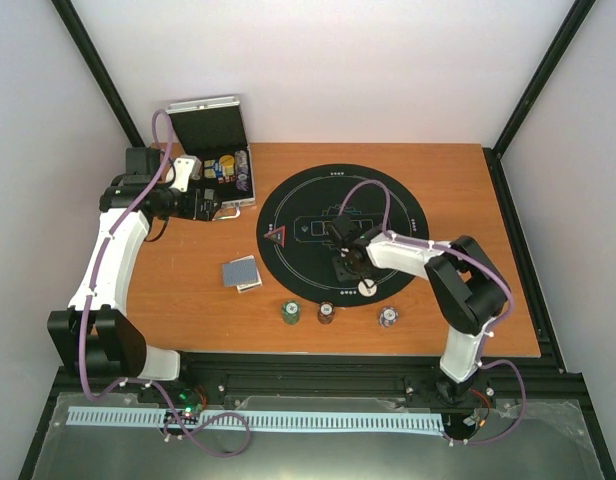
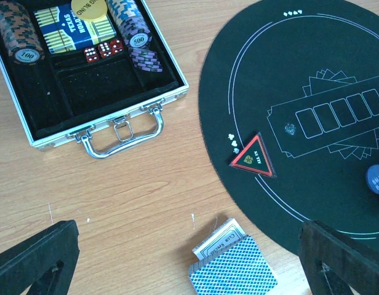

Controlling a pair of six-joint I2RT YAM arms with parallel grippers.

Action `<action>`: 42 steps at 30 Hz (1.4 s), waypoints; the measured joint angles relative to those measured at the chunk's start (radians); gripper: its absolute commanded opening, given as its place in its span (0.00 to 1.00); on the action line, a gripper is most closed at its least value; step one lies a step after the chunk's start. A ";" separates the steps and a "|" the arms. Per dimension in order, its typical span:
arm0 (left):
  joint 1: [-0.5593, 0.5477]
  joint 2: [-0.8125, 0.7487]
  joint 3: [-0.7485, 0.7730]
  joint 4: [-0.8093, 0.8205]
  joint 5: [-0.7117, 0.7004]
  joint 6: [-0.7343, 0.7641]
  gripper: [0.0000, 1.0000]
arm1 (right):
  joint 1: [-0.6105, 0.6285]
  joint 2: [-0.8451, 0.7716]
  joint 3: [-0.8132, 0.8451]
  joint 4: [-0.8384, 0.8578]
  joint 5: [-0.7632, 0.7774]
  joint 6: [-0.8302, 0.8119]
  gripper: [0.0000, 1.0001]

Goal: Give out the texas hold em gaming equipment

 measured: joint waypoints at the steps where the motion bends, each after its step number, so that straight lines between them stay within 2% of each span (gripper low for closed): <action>1: 0.000 0.000 0.000 0.000 0.000 0.000 1.00 | -0.007 0.018 0.023 0.001 0.002 -0.002 0.34; 10: 0.000 0.005 0.000 -0.002 0.000 0.001 1.00 | -0.101 0.201 0.266 0.001 0.009 -0.050 0.33; 22: 0.000 0.050 0.000 -0.003 0.000 0.005 1.00 | -0.195 0.551 0.812 -0.100 0.026 -0.108 0.33; 27: 0.000 0.050 0.000 -0.003 0.011 0.006 1.00 | -0.209 0.651 0.986 -0.155 0.030 -0.117 0.34; 29: 0.000 0.050 0.000 -0.005 0.015 0.008 1.00 | -0.212 0.676 1.038 -0.181 0.034 -0.124 0.37; 32: 0.000 0.050 0.000 -0.007 0.017 0.010 1.00 | -0.214 0.676 1.046 -0.203 0.038 -0.131 0.46; 34: 0.000 0.050 0.000 -0.011 0.018 0.013 1.00 | -0.212 0.639 0.985 -0.193 0.040 -0.137 0.53; 37: 0.000 0.050 0.000 -0.021 0.023 0.019 1.00 | -0.203 0.517 0.814 -0.185 0.043 -0.144 0.60; 42: 0.000 0.031 0.000 -0.043 0.040 0.029 1.00 | -0.164 0.238 0.511 -0.145 0.029 -0.139 0.62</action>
